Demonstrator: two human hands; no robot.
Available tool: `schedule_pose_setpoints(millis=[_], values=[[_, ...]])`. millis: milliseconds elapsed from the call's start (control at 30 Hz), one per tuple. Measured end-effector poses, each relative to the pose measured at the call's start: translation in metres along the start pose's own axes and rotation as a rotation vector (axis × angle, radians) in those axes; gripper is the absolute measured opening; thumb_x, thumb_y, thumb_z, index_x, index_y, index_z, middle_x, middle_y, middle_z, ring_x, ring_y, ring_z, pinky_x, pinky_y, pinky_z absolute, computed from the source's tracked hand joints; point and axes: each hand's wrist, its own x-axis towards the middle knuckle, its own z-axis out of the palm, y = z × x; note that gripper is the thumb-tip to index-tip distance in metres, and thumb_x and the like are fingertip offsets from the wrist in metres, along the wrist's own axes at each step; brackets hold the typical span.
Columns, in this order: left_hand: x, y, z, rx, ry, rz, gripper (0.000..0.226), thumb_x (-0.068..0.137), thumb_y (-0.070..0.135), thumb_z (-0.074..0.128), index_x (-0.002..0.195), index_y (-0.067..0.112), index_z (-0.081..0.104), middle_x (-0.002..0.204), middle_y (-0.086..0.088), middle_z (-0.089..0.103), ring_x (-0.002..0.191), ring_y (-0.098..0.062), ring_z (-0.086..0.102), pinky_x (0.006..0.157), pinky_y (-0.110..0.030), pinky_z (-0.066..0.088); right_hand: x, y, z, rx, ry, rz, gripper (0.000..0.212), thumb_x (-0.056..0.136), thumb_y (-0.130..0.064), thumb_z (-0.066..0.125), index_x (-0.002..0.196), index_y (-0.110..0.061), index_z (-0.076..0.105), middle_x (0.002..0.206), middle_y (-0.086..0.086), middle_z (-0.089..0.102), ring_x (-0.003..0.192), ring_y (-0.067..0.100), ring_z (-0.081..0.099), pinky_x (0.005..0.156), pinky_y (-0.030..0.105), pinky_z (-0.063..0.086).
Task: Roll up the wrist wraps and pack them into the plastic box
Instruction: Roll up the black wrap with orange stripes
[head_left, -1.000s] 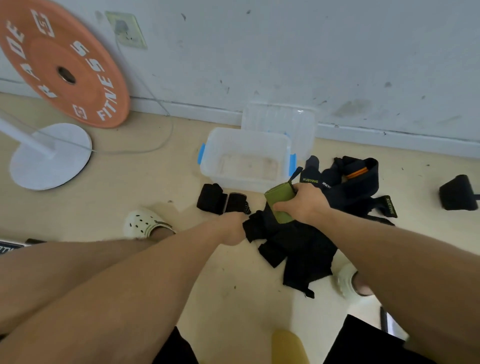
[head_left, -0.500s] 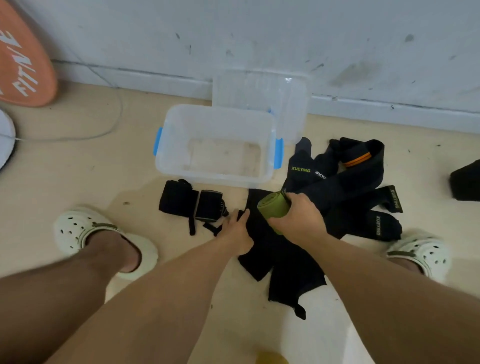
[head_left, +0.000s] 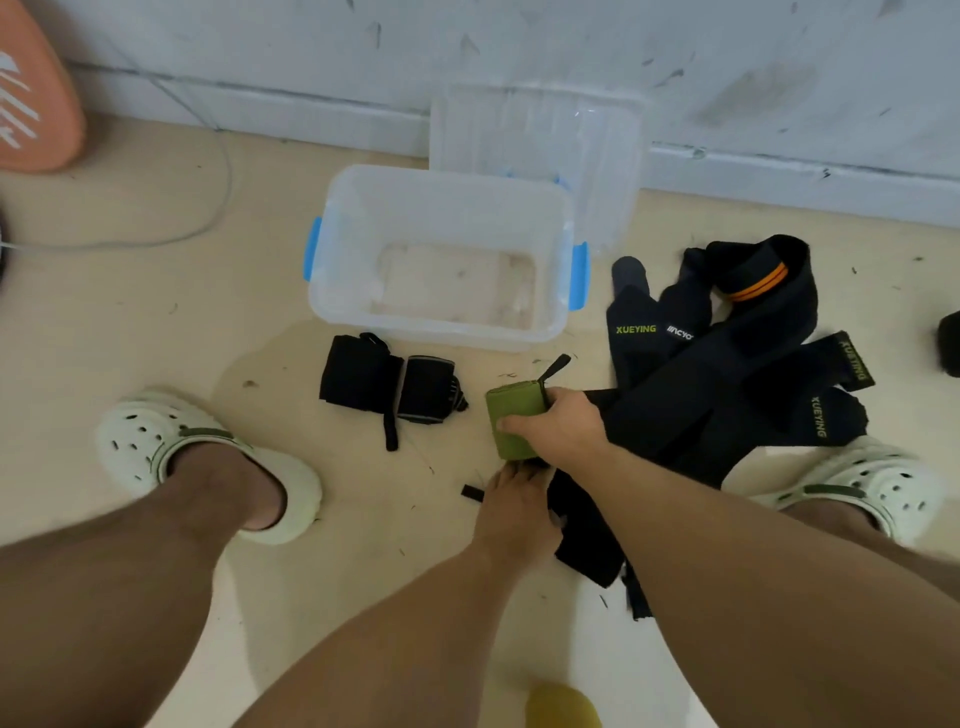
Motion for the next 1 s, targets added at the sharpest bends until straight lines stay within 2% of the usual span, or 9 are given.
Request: schedule_pose_setpoints(millis=[67, 133, 200, 267, 367, 500, 733, 867, 1000], values=[[-0.003, -0.003, -0.009, -0.125, 0.192, -0.117, 0.042, 0.089, 0.009, 0.056, 0.129, 0.018, 0.066, 0.123, -0.001, 0.067, 0.117, -0.024, 0.055, 0.097, -0.034, 0.047, 0.003, -0.003, 0.010, 0.089, 0.030, 0.061, 0.039, 0.076, -0.038, 0.086, 0.105, -0.019, 0.067, 0.104, 0.000, 0.071, 0.093, 0.019, 0.068, 0.074, 0.030, 0.058], [-0.004, -0.007, -0.018, -0.274, 0.311, -0.298, 0.029, 0.094, 0.006, 0.053, 0.113, 0.016, 0.072, 0.107, 0.000, 0.068, 0.104, -0.020, 0.058, 0.086, -0.029, 0.048, 0.009, -0.007, 0.018, 0.168, 0.059, 0.117, 0.045, 0.076, -0.038, 0.087, 0.110, -0.016, 0.069, 0.108, 0.003, 0.072, 0.097, 0.021, 0.069, 0.082, 0.035, 0.060], [-0.002, -0.011, -0.025, -0.402, 0.374, -0.405, 0.019, 0.098, 0.008, 0.054, 0.109, 0.015, 0.067, 0.103, 0.006, 0.061, 0.103, -0.016, 0.058, 0.083, -0.024, 0.044, 0.014, -0.011, 0.024, 0.233, 0.074, 0.141, 0.046, 0.076, -0.037, 0.087, 0.113, -0.016, 0.069, 0.113, 0.005, 0.073, 0.100, 0.022, 0.069, 0.087, 0.036, 0.060], [0.004, -0.012, -0.032, -0.469, 0.414, -0.441, 0.019, 0.099, 0.009, 0.056, 0.115, 0.017, 0.063, 0.107, 0.011, 0.055, 0.104, -0.010, 0.054, 0.085, -0.021, 0.038, 0.017, -0.016, 0.028, 0.301, 0.097, 0.157, 0.061, 0.078, -0.037, 0.087, 0.130, -0.015, 0.063, 0.124, 0.006, 0.068, 0.107, 0.022, 0.065, 0.091, 0.035, 0.057], [0.012, -0.013, -0.041, -0.531, 0.436, -0.488, 0.023, 0.100, 0.007, 0.054, 0.119, 0.017, 0.062, 0.113, 0.011, 0.057, 0.103, -0.006, 0.050, 0.087, -0.020, 0.038, 0.021, -0.021, 0.031, 0.380, 0.112, 0.182, 0.071, 0.080, -0.036, 0.086, 0.140, -0.014, 0.055, 0.128, 0.007, 0.064, 0.105, 0.021, 0.060, 0.092, 0.034, 0.054], [0.018, -0.013, -0.045, -0.634, 0.470, -0.557, 0.019, 0.098, 0.009, 0.056, 0.114, 0.017, 0.062, 0.116, 0.004, 0.065, 0.105, -0.015, 0.061, 0.085, -0.026, 0.046, 0.023, -0.017, 0.035, 0.461, 0.109, 0.183, 0.056, 0.084, -0.032, 0.083, 0.134, -0.016, 0.064, 0.123, 0.003, 0.069, 0.104, 0.019, 0.063, 0.091, 0.031, 0.053], [0.016, -0.010, -0.044, -0.544, 0.466, -0.495, 0.025, 0.099, 0.013, 0.058, 0.123, 0.019, 0.057, 0.121, 0.011, 0.056, 0.098, -0.005, 0.050, 0.081, -0.022, 0.039, 0.029, -0.027, 0.040, 0.483, 0.050, 0.148, 0.044, 0.096, -0.023, 0.070, 0.138, -0.019, 0.064, 0.113, -0.001, 0.067, 0.102, 0.018, 0.059, 0.089, 0.028, 0.048], [0.018, -0.010, -0.046, -0.528, 0.460, -0.497, 0.020, 0.097, 0.011, 0.058, 0.117, 0.016, 0.060, 0.119, 0.008, 0.058, 0.094, -0.009, 0.052, 0.080, -0.025, 0.041, 0.031, -0.027, 0.043, 0.470, 0.068, 0.140, 0.054, 0.097, -0.024, 0.069, 0.148, -0.017, 0.053, 0.136, 0.005, 0.064, 0.120, 0.024, 0.060, 0.097, 0.029, 0.048], [0.022, -0.005, -0.054, -0.550, 0.383, -0.553, 0.017, 0.097, 0.009, 0.053, 0.107, 0.015, 0.067, 0.105, 0.002, 0.066, 0.088, -0.017, 0.059, 0.072, -0.028, 0.043, 0.028, -0.022, 0.036, 0.440, 0.066, 0.141, 0.055, 0.096, -0.026, 0.071, 0.147, -0.017, 0.054, 0.141, 0.005, 0.062, 0.126, 0.025, 0.058, 0.107, 0.035, 0.048]])
